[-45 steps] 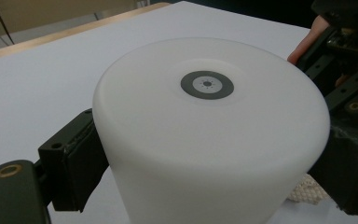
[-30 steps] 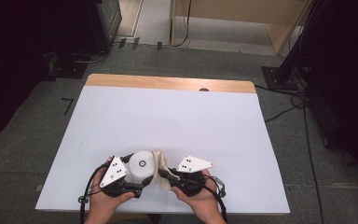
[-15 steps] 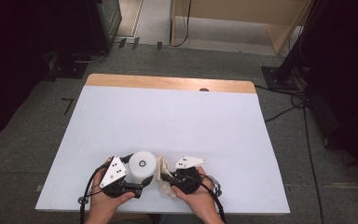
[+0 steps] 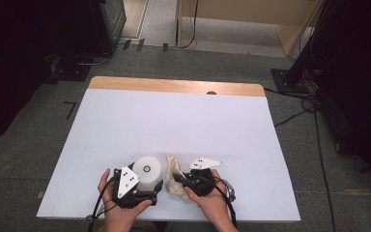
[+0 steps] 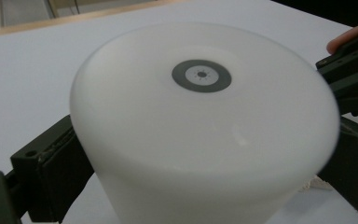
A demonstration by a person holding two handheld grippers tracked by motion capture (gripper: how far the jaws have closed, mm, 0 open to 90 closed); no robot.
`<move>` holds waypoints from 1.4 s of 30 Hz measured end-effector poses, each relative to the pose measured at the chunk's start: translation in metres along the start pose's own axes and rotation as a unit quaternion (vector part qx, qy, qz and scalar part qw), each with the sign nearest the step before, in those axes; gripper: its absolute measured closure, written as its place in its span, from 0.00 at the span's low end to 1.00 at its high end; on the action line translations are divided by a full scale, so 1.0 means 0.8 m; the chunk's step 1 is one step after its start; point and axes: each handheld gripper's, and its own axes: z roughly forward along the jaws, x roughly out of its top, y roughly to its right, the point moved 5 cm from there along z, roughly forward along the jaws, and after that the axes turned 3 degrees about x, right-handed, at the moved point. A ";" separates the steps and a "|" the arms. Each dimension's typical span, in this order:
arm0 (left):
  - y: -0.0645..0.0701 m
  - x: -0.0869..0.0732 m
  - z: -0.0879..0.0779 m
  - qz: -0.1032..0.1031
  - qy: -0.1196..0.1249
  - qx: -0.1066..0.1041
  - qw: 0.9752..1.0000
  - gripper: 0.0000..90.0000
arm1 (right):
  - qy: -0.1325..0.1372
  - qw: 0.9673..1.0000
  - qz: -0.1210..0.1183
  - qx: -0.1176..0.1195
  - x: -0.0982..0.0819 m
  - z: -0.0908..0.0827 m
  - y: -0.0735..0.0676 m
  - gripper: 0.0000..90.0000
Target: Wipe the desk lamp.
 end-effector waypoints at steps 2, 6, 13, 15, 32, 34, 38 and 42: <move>-0.001 -0.001 0.002 -0.002 -0.001 0.003 1.000 0.04 | -0.002 1.000 -0.002 0.000 -0.001 0.001 -0.001 0.94; -0.005 0.000 0.002 0.009 0.007 0.004 1.000 0.08 | -0.002 1.000 0.000 0.000 -0.002 0.002 -0.002 0.94; -0.012 0.004 0.001 0.090 0.006 -0.075 0.993 0.09 | -0.009 1.000 -0.007 -0.004 -0.005 0.005 -0.006 0.94; -0.012 0.007 0.000 0.113 0.013 -0.106 0.988 0.09 | -0.018 1.000 -0.013 -0.001 -0.008 0.011 -0.013 0.94; -0.022 -0.001 0.007 0.089 0.017 -0.161 0.983 0.09 | 0.031 0.998 -0.056 -0.014 0.015 -0.007 -0.047 0.95; -0.022 -0.002 0.007 0.091 0.017 -0.159 0.983 0.09 | 0.052 0.997 -0.064 -0.013 0.023 -0.016 -0.053 0.95; -0.021 -0.002 0.007 0.089 0.018 -0.157 0.983 0.09 | 0.075 0.994 -0.072 -0.012 0.033 -0.029 -0.059 0.95; -0.020 -0.002 0.007 0.086 0.016 -0.153 0.984 0.09 | 0.049 0.997 -0.059 -0.010 0.023 -0.017 -0.053 0.95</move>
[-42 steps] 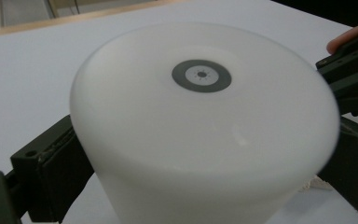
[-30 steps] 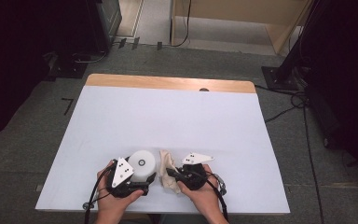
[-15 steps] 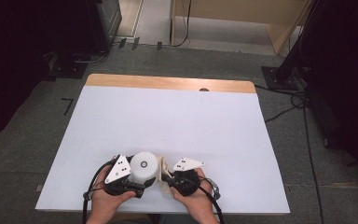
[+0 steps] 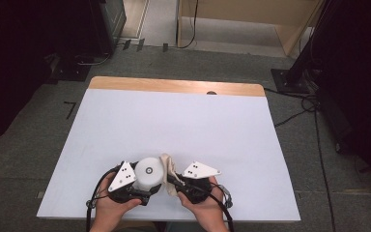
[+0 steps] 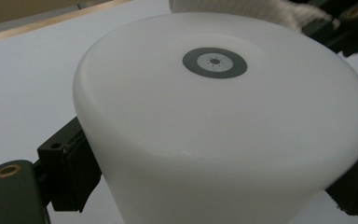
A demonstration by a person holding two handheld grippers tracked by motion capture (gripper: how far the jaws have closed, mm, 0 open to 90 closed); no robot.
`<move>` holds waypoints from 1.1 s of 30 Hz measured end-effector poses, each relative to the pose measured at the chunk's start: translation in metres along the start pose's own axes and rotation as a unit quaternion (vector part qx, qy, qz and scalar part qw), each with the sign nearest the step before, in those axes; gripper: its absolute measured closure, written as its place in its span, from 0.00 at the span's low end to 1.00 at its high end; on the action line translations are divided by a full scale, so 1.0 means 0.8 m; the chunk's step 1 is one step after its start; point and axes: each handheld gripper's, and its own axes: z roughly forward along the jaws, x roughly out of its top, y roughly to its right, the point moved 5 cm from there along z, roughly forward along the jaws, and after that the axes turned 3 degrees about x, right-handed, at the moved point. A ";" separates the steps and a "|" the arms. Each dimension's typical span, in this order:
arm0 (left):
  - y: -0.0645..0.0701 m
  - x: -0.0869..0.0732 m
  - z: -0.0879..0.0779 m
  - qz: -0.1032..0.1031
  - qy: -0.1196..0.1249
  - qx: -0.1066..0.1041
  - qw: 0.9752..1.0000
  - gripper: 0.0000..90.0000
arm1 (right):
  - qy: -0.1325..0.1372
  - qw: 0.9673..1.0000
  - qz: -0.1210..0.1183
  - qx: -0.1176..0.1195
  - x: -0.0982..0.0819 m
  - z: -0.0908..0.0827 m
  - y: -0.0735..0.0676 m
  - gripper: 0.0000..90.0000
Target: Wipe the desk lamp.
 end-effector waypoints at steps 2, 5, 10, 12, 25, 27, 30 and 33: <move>0.000 0.000 0.000 -0.003 0.001 0.002 1.000 0.09 | -0.016 1.000 0.009 0.001 -0.009 0.008 0.005 0.95; 0.000 -0.001 0.000 -0.005 0.003 0.003 1.000 0.09 | -0.035 0.999 0.026 0.009 -0.020 0.017 0.012 0.95; 0.000 -0.001 0.000 -0.006 0.003 0.004 1.000 0.09 | -0.069 0.997 0.040 0.010 -0.040 0.031 0.019 0.94; 0.000 -0.001 0.001 -0.006 0.003 0.004 1.000 0.09 | -0.076 0.996 0.046 0.011 -0.044 0.033 0.020 0.94; 0.001 -0.002 0.001 -0.011 0.010 0.009 1.000 0.09 | -0.042 0.998 0.033 0.011 -0.026 0.020 0.014 0.95; 0.002 -0.002 0.001 -0.011 0.012 0.010 1.000 0.09 | -0.023 0.999 0.026 0.013 -0.014 0.011 0.010 0.95; 0.002 -0.003 0.001 -0.011 0.013 0.012 1.000 0.09 | -0.007 1.000 0.014 0.014 0.002 -0.001 0.002 0.94; 0.002 -0.003 0.001 -0.012 0.013 0.012 1.000 0.09 | -0.011 1.000 0.010 0.014 0.003 -0.003 0.001 0.94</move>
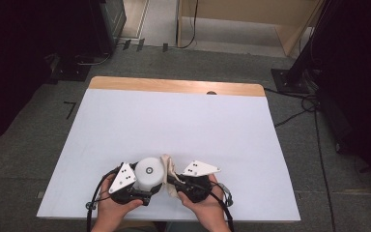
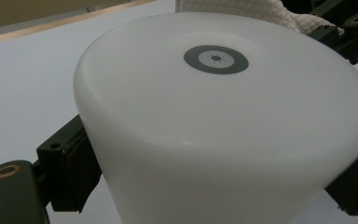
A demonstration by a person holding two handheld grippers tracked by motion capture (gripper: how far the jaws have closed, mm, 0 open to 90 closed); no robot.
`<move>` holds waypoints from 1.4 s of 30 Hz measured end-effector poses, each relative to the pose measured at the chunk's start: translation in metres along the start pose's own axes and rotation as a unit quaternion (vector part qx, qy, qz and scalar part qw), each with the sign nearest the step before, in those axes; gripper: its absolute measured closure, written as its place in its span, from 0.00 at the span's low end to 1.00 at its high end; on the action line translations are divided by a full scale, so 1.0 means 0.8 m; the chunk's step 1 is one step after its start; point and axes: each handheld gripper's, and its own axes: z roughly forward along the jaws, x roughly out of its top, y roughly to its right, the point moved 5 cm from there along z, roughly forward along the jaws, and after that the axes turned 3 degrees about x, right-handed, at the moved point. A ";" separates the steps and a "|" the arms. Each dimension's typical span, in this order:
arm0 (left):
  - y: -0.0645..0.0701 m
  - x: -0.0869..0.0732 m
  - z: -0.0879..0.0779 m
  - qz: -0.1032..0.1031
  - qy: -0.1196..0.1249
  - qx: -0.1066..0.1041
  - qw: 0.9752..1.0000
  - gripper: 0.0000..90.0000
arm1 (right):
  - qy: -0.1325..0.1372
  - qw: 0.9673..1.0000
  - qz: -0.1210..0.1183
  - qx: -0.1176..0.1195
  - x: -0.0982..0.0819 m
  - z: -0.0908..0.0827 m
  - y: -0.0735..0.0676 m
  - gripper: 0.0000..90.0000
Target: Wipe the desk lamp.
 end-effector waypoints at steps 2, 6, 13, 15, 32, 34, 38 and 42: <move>0.000 0.000 0.000 -0.001 0.000 0.000 1.000 0.09 | -0.012 1.000 0.005 0.001 -0.006 0.004 0.003 0.94; 0.000 0.000 0.000 -0.002 0.000 0.001 1.000 0.09 | -0.042 0.999 0.023 0.003 -0.023 0.019 0.012 0.94; 0.003 0.000 -0.001 -0.008 0.006 0.021 1.000 0.08 | -0.082 0.996 0.040 0.001 -0.050 0.041 0.024 0.94; 0.003 0.000 -0.002 -0.011 0.004 0.024 1.000 0.08 | -0.086 0.996 0.037 -0.002 -0.050 0.041 0.024 0.94; 0.027 0.011 -0.008 -0.034 -0.005 0.138 0.990 0.01 | -0.085 0.995 0.043 -0.002 -0.052 0.042 0.025 0.94; 0.029 0.010 -0.006 -0.034 -0.004 0.150 0.988 0.01 | -0.084 0.996 0.043 -0.002 -0.053 0.043 0.025 0.94; 0.024 0.011 -0.009 -0.043 -0.002 0.149 0.988 0.09 | -0.083 0.996 0.042 -0.004 -0.053 0.043 0.025 0.94; 0.019 0.012 -0.010 -0.030 -0.009 0.122 0.992 0.09 | -0.081 0.996 0.042 -0.004 -0.053 0.043 0.024 0.94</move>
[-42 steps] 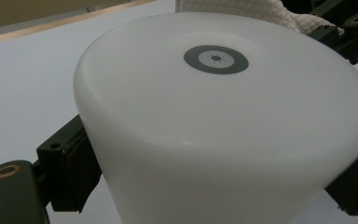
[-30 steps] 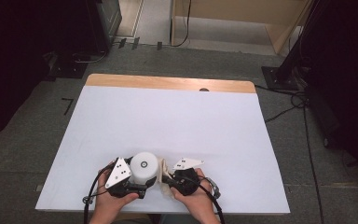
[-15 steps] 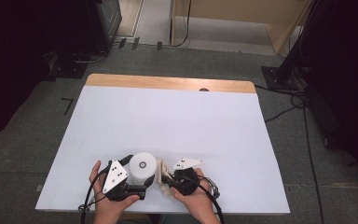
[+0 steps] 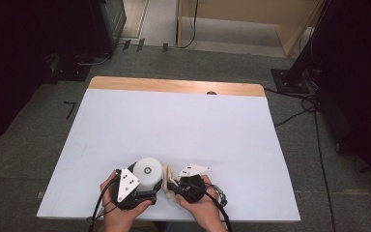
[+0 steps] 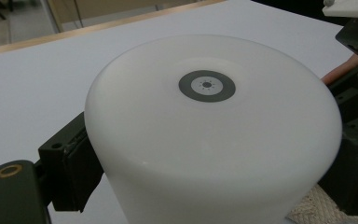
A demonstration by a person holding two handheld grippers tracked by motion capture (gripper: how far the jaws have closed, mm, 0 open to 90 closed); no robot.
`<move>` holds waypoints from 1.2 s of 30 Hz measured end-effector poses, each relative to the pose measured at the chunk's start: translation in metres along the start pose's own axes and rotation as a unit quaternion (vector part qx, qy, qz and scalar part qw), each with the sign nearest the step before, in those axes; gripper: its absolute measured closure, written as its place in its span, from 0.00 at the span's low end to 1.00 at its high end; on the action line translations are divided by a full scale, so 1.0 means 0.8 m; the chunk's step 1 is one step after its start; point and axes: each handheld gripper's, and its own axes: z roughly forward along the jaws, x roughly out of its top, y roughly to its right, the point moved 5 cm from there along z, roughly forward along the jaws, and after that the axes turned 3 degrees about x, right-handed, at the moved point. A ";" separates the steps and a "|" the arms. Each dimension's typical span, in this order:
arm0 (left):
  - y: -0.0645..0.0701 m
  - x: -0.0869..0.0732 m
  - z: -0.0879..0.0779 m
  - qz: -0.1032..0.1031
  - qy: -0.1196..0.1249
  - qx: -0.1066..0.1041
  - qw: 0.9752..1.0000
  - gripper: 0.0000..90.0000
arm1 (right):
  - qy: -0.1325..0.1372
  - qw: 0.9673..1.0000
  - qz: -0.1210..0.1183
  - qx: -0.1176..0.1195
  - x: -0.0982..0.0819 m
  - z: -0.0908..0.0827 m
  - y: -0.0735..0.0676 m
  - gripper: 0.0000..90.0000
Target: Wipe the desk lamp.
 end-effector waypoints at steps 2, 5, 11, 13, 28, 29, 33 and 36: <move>-0.003 0.001 0.000 0.011 0.001 -0.023 1.000 0.09 | 0.007 1.000 -0.001 0.000 0.000 0.000 -0.002 0.94; -0.008 0.001 0.000 0.034 0.012 -0.058 0.998 0.09 | 0.011 1.000 -0.005 0.000 0.004 -0.004 -0.010 0.94; -0.018 -0.001 0.001 0.060 0.008 -0.108 0.992 0.09 | 0.061 0.998 -0.018 0.006 0.029 -0.033 -0.028 0.94; -0.019 -0.002 0.001 0.059 0.011 -0.117 0.991 0.09 | 0.088 0.996 -0.029 0.005 0.041 -0.048 -0.036 0.94; -0.019 -0.002 0.002 0.052 0.012 -0.115 0.992 0.09 | 0.006 1.000 0.000 0.013 0.008 -0.007 -0.011 0.94; -0.020 -0.002 0.002 0.052 0.013 -0.115 0.992 0.09 | 0.003 1.000 0.002 0.013 0.005 -0.004 -0.010 0.94; -0.020 -0.002 0.002 0.051 0.013 -0.115 0.992 0.09 | 0.006 1.000 -0.003 0.010 0.008 -0.006 -0.010 0.94; -0.019 -0.002 0.002 0.051 0.013 -0.114 0.992 0.09 | 0.023 1.000 -0.006 0.009 0.015 -0.013 -0.014 0.94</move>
